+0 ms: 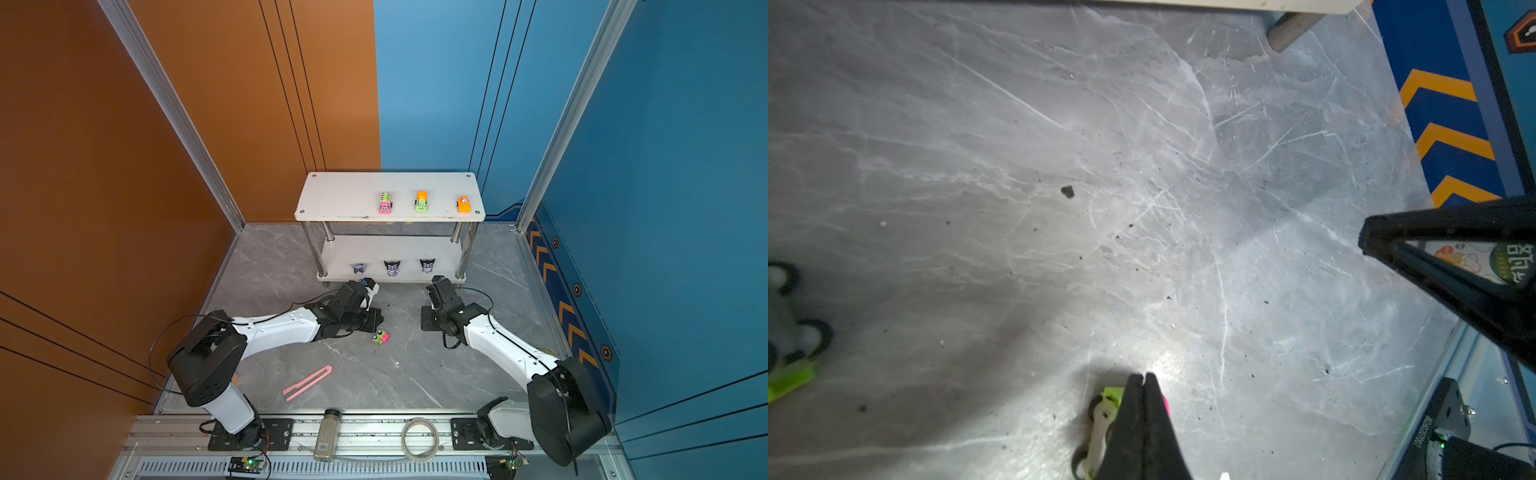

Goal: Place and organize the plastic toys onto the shelf
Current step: 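Move both grippers down toward the remaining cars on the floor, then lower the left gripper over the pink-and-green car and close on it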

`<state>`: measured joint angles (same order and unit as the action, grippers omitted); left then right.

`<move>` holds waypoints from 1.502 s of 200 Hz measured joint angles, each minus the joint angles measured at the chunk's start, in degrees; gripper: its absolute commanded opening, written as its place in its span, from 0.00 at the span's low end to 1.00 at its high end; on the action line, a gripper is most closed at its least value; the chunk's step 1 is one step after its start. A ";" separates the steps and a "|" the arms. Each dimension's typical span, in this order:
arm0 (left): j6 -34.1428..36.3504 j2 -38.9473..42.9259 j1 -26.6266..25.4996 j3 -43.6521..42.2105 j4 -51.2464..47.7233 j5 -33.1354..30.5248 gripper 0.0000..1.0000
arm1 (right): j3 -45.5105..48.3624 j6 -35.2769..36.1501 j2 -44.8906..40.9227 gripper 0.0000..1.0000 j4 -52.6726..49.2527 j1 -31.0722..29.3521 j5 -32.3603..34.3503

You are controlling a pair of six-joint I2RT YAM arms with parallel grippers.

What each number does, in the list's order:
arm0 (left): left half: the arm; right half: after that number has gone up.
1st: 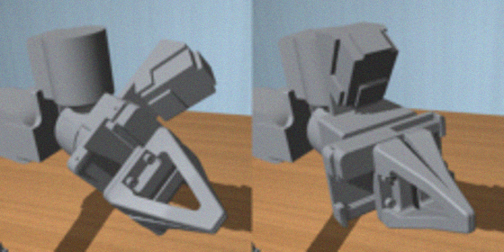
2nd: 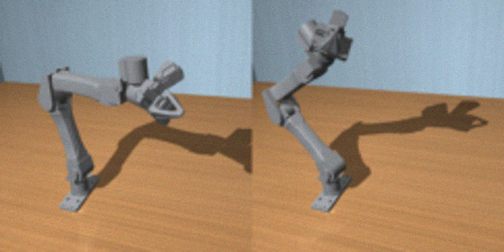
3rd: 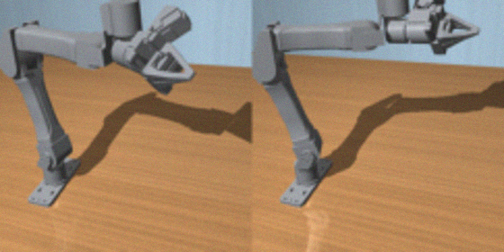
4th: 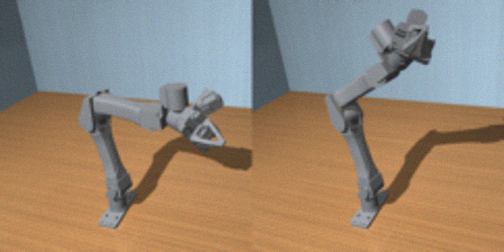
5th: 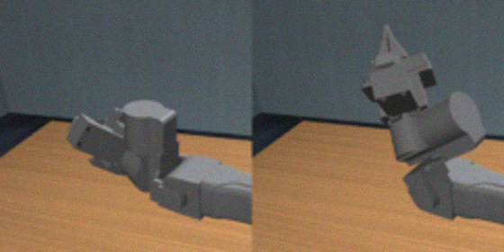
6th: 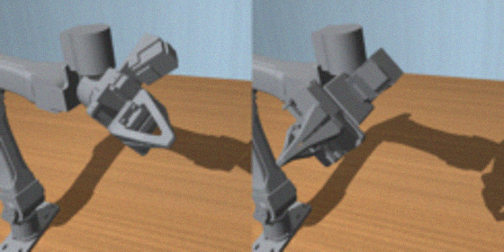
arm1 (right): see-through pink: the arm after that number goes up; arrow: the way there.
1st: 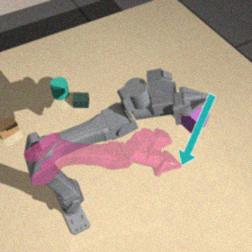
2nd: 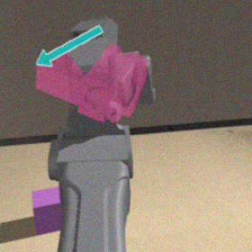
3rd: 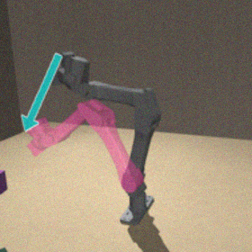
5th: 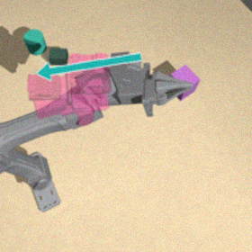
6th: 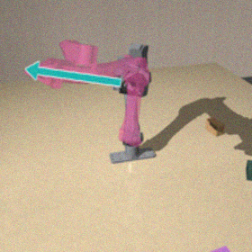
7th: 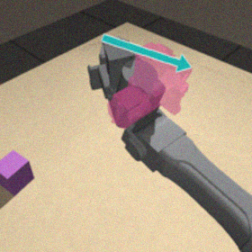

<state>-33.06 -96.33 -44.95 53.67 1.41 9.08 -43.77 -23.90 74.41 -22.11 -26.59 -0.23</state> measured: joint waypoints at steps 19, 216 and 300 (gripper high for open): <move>-0.26 -0.02 -0.92 0.00 -0.72 -0.04 0.00 | 0.00 0.04 0.90 0.00 0.04 0.28 -0.85; -1.95 0.87 2.82 -7.65 -3.67 -4.37 0.00 | 0.00 0.04 5.44 0.00 1.75 1.49 -3.76; 0.70 11.02 -2.75 -6.16 -12.17 -9.62 0.50 | 0.00 0.02 5.68 0.00 2.40 1.49 -4.09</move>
<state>-32.36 -85.32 -47.70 47.51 -10.76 -0.54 -43.77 -23.88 80.09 -19.70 -25.10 -4.32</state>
